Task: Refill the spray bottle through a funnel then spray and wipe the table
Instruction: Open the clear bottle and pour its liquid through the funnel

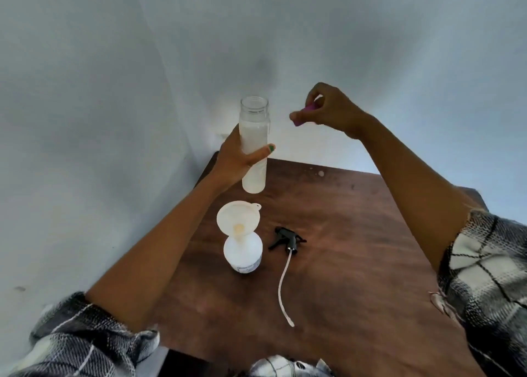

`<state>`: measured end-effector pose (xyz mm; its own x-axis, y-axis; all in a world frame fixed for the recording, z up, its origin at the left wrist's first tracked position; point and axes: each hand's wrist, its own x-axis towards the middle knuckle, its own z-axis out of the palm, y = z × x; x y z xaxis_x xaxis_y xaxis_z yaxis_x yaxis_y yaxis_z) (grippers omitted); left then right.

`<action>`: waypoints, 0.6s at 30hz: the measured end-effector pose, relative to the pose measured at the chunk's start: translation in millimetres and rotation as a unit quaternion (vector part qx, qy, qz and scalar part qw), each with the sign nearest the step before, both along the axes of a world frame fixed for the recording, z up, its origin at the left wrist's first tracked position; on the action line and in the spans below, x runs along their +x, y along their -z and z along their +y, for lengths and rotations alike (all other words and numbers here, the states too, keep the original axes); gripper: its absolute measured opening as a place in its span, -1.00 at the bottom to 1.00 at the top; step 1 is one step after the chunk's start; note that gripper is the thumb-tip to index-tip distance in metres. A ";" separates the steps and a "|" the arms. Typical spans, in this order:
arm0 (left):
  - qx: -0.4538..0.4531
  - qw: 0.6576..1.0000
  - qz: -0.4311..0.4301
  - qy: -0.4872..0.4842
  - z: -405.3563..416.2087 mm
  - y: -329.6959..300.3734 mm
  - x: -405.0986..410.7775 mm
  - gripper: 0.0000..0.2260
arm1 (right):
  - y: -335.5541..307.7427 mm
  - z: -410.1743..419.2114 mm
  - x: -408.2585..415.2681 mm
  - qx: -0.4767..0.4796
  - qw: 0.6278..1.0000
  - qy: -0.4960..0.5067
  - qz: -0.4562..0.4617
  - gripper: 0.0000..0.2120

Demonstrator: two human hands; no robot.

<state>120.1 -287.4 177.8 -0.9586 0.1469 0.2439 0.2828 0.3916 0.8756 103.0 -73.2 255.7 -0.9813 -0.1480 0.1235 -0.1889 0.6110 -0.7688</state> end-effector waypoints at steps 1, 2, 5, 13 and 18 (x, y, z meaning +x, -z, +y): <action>0.002 1.000 0.002 -0.001 -1.4 1.5 1.0 -0.47 | 29.7 7.4 2.9 0.001 1.000 0.024 -0.015 -0.54; 0.005 1.000 0.003 -0.002 -1.9 2.2 1.4 -0.47 | 58.6 13.5 8.5 0.010 0.998 0.045 -0.035 -0.54; 0.011 1.000 0.009 -0.005 -1.1 4.3 4.4 -0.50 | 145.1 27.2 43.9 0.061 0.989 0.088 -0.098 -0.58; 0.011 1.000 0.014 -0.002 2.2 10.2 2.0 -0.44 | 270.8 26.2 127.5 0.167 0.953 0.136 -0.215 -0.45; 0.006 1.000 0.015 0.007 2.9 11.6 3.1 -0.37 | 283.9 9.2 140.3 0.193 0.950 0.138 -0.205 -0.49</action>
<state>123.2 -284.5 166.2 -0.9488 0.1573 0.2739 0.3141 0.3777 0.8710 243.3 -64.0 -28.2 -0.9432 0.1658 -0.2880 0.2865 0.8448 -0.4519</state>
